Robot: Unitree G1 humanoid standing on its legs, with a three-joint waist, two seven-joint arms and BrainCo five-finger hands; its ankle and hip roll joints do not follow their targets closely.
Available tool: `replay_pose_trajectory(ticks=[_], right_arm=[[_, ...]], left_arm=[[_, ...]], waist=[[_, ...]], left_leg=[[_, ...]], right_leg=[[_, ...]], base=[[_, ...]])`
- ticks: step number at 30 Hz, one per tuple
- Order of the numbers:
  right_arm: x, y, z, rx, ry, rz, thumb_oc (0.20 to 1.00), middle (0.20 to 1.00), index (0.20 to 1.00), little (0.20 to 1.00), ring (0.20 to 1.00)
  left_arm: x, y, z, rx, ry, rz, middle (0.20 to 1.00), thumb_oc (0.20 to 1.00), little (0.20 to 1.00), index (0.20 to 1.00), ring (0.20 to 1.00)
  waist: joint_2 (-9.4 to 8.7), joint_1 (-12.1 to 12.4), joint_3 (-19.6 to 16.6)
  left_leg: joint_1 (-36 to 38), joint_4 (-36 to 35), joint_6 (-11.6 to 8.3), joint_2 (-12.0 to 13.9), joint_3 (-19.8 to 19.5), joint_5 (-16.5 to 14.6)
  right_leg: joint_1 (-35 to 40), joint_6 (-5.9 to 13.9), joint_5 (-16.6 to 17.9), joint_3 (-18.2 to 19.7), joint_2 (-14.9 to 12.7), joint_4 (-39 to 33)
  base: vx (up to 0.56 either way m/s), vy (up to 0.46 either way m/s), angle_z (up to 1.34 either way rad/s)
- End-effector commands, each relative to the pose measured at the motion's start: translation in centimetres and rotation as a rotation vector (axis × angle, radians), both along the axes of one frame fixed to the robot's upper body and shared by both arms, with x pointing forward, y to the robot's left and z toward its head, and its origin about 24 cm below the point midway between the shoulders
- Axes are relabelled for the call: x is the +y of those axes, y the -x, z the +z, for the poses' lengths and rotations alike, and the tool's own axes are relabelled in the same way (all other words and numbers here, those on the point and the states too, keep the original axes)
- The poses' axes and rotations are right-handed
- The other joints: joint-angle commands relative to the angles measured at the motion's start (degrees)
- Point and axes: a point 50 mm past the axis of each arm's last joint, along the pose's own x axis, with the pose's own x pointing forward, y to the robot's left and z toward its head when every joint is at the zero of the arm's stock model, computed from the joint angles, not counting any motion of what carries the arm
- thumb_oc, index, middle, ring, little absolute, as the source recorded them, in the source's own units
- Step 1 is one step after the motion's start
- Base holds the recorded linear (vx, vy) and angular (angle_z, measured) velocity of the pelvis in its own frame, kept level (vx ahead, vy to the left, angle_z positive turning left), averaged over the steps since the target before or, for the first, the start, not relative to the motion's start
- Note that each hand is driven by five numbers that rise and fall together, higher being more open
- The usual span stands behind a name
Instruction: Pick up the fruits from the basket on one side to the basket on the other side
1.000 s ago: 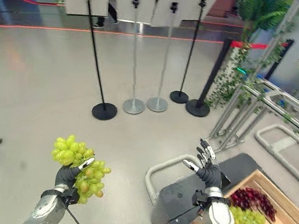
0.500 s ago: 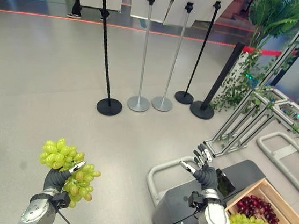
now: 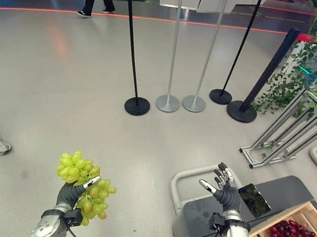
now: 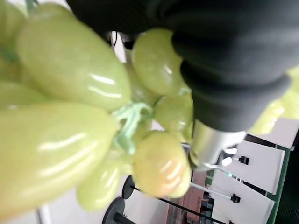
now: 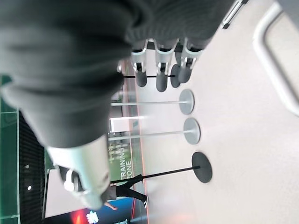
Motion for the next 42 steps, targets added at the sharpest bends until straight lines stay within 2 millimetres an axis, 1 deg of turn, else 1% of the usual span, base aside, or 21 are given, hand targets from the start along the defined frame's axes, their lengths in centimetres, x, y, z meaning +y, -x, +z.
replay_pose_trajectory(ticks=[1,4,7,10,11,14,16,18,20,21,24,25,27,28,30,32,34,35,38,40,42], right_arm=[[0.6,-0.5,1.6,-0.088,-0.003,0.063,1.000,1.000,1.000,1.000,1.000],[0.4,-0.4,1.8,-0.092,0.032,0.082,1.000,1.000,1.000,1.000,1.000],[0.3,-0.8,2.0,-0.094,0.053,0.103,1.000,1.000,1.000,1.000,1.000],[0.0,-1.1,2.3,-0.111,0.048,0.086,1.000,1.000,1.000,1.000,1.000],[-0.1,-1.4,2.6,-0.116,0.051,0.089,1.000,1.000,1.000,1.000,1.000],[-0.2,-1.7,3.0,-0.139,0.054,0.063,1.000,1.000,1.000,1.000,1.000],[-0.5,-1.8,3.5,-0.167,0.055,0.031,1.000,1.000,1.000,1.000,1.000],[-0.6,-1.9,3.7,-0.181,0.054,0.007,1.000,1.000,1.000,1.000,1.000],[-0.3,-2.2,4.2,-0.203,0.056,0.011,1.000,1.000,1.000,1.000,1.000],[-0.3,-2.0,4.1,-0.200,0.054,0.000,1.000,1.000,1.000,1.000,1.000],[-0.2,-1.9,3.6,-0.177,0.043,-0.015,1.000,1.000,1.000,1.000,1.000],[0.0,-1.9,3.4,-0.171,0.028,-0.012,1.000,1.000,1.000,1.000,1.000],[0.3,-1.9,3.4,-0.172,0.020,-0.010,1.000,1.000,1.000,1.000,1.000],[0.8,-1.9,3.2,-0.169,0.013,0.000,1.000,1.000,1.000,1.000,1.000],[1.2,-1.9,3.2,-0.170,0.008,0.014,1.000,1.000,1.000,1.000,1.000],[1.8,-2.0,3.3,-0.178,0.002,0.037,1.000,1.000,1.000,1.000,1.000],[2.0,-2.3,3.6,-0.197,-0.001,0.043,1.000,1.000,1.000,1.000,1.000],[2.0,-2.2,3.7,-0.200,0.004,0.052,1.000,1.000,1.000,1.000,1.000],[2.1,-2.6,4.1,-0.220,-0.004,0.070,1.000,1.000,1.000,1.000,1.000],[1.9,-2.7,4.2,-0.222,0.003,0.072,1.000,1.000,1.000,1.000,1.000],[1.8,-2.6,4.3,-0.220,0.010,0.074,1.000,1.000,1.000,1.000,1.000]], left_arm=[[1.9,-0.5,3.5,-0.186,-0.036,0.033,0.200,0.200,0.200,0.200,0.200],[2.1,0.0,3.3,-0.178,-0.018,0.054,0.200,0.200,0.200,0.200,0.200],[2.4,0.2,3.1,-0.175,-0.003,0.083,0.200,0.200,0.200,0.200,0.200],[2.7,0.1,3.4,-0.192,0.008,0.103,0.200,0.200,0.200,0.200,0.200],[2.9,0.2,3.4,-0.196,0.015,0.130,0.200,0.200,0.200,0.200,0.200],[2.9,0.0,3.3,-0.197,0.037,0.162,0.200,0.200,0.200,0.200,0.200],[2.8,-0.3,3.3,-0.199,0.042,0.178,0.200,0.200,0.200,0.200,0.200],[2.4,-0.8,3.2,-0.195,0.045,0.164,0.200,0.200,0.200,0.200,0.200],[2.1,-1.8,3.5,-0.213,0.038,0.142,0.200,0.200,0.200,0.200,0.200],[1.9,-2.0,3.6,-0.213,0.034,0.129,0.200,0.200,0.200,0.200,0.200],[1.8,-2.2,4.0,-0.217,-0.001,0.105,0.200,0.200,0.200,0.200,0.200],[2.1,-2.5,4.7,-0.238,-0.046,0.082,0.200,0.200,0.200,0.200,0.200],[2.3,-2.4,4.9,-0.239,-0.077,0.075,0.200,0.200,0.200,0.200,0.200],[2.4,-2.5,5.3,-0.245,-0.109,0.061,0.200,0.200,0.200,0.200,0.200],[2.5,-2.5,5.5,-0.249,-0.140,0.058,0.200,0.200,0.200,0.200,0.200],[2.5,-2.6,5.7,-0.256,-0.155,0.051,0.200,0.200,0.200,0.200,0.200],[2.1,-3.0,5.9,-0.263,-0.166,0.035,0.200,0.200,0.200,0.200,0.200],[1.9,-3.0,5.9,-0.268,-0.159,0.029,0.200,0.200,0.200,0.200,0.200],[1.6,-3.3,6.4,-0.297,-0.151,0.016,0.200,0.200,0.200,0.200,0.200],[1.6,-3.5,6.5,-0.300,-0.146,0.017,0.200,0.200,0.200,0.200,0.200],[1.6,-3.5,6.4,-0.297,-0.144,0.015,0.200,0.200,0.200,0.200,0.200]], waist=[[-0.73,1.21,-3.66],[-0.64,2.21,-2.66],[-1.22,3.48,-1.28],[-2.28,3.25,-0.07],[-2.35,3.56,-0.33],[-1.70,3.22,-0.81],[-1.03,2.71,-1.00],[0.10,2.44,-1.16],[0.04,2.67,-1.53],[0.42,3.17,-1.83],[-0.64,3.58,-2.09],[-2.54,4.13,-1.94],[-3.30,4.21,-1.99],[-4.58,4.48,-1.95],[-4.65,4.44,-1.57],[-3.55,3.91,-0.32],[-1.59,1.81,0.43],[-1.37,1.47,0.71],[-0.90,0.99,1.91],[-1.61,0.06,2.24],[-2.05,-0.33,2.34]], left_leg=[[0.33,-1.09,4.39,-5.41,1.86,-2.10],[-0.69,0.93,4.45,-5.88,0.16,-1.80],[-3.35,7.66,4.16,-7.69,-3.42,-4.36],[-4.44,11.41,2.62,-3.92,-0.57,-6.03],[-3.92,10.29,1.43,0.73,-0.12,-5.36],[-3.73,7.90,-1.50,9.25,1.90,-1.03],[-3.74,6.12,-3.66,15.11,7.63,3.09],[-2.35,3.66,-5.46,17.22,13.09,5.13],[-4.15,8.88,-5.68,16.54,15.21,1.54],[-4.93,6.00,-5.92,16.88,15.96,4.30],[-3.71,3.69,-5.62,14.83,13.42,3.14],[-4.18,3.55,-3.95,12.69,12.33,1.83],[-4.07,2.82,-3.15,11.50,11.81,1.43],[-3.12,1.13,-0.77,7.81,10.18,0.21],[-2.06,0.26,1.58,4.78,8.87,-0.43],[-0.44,-0.42,2.98,3.51,6.49,-1.05],[0.73,-1.41,3.31,3.24,2.28,-0.61],[1.45,-1.33,3.52,2.01,0.45,-0.69],[2.61,-1.50,3.32,0.75,-4.48,-1.42],[3.34,-1.50,3.49,-1.42,-8.75,-2.33],[3.58,-1.50,3.76,-2.91,-11.30,-2.43]], right_leg=[[-1.95,4.96,1.22,0.15,-0.49,-2.17],[-1.21,4.47,1.51,-1.34,-0.56,-3.42],[-0.91,3.94,2.08,-2.18,-1.57,-3.63],[-1.44,4.68,2.57,-3.51,-4.36,-3.03],[-2.10,5.25,2.79,-4.35,-5.53,-3.07],[-2.30,6.27,2.34,-7.64,-7.74,-2.70],[-1.41,7.23,1.85,-11.36,-9.69,-1.94],[0.64,7.82,1.43,-15.22,-10.53,-1.74],[2.49,8.47,1.28,-18.53,-12.73,-0.83],[3.20,8.82,1.38,-19.58,-13.28,-0.99],[3.49,9.65,1.85,-20.81,-15.71,2.34],[2.34,11.00,3.63,-20.58,-18.12,7.49],[1.51,11.48,4.69,-19.62,-18.97,9.47],[0.32,12.08,8.90,-18.16,-21.45,14.25],[-1.22,11.75,14.52,-15.77,-22.86,21.49],[-4.61,11.22,15.36,-11.57,-20.67,28.20],[-12.00,8.69,9.25,-4.15,-11.04,29.61],[-12.19,8.00,6.17,-2.86,-8.28,29.48],[-14.97,6.33,2.45,-4.14,-6.07,20.35],[-14.76,6.73,1.97,0.38,-2.01,11.66],[-13.21,6.89,3.08,3.31,-0.85,7.30]], base=[[-0.02,-0.099,0.00],[-0.08,-0.068,0.06],[-0.10,0.019,0.22],[-0.13,0.111,0.49],[-0.10,0.148,0.43],[-0.08,0.214,0.38],[-0.02,0.264,0.74],[0.04,0.234,0.93],[0.06,0.272,1.14],[0.07,0.327,1.39],[0.11,0.262,0.96],[0.09,0.273,0.88],[0.11,0.303,0.95],[0.17,0.378,0.70],[0.19,0.461,0.83],[0.18,0.331,0.89],[0.24,0.262,0.64],[0.28,0.234,0.99],[0.24,0.041,0.89],[0.28,-0.011,1.29],[0.21,-0.001,1.45]])
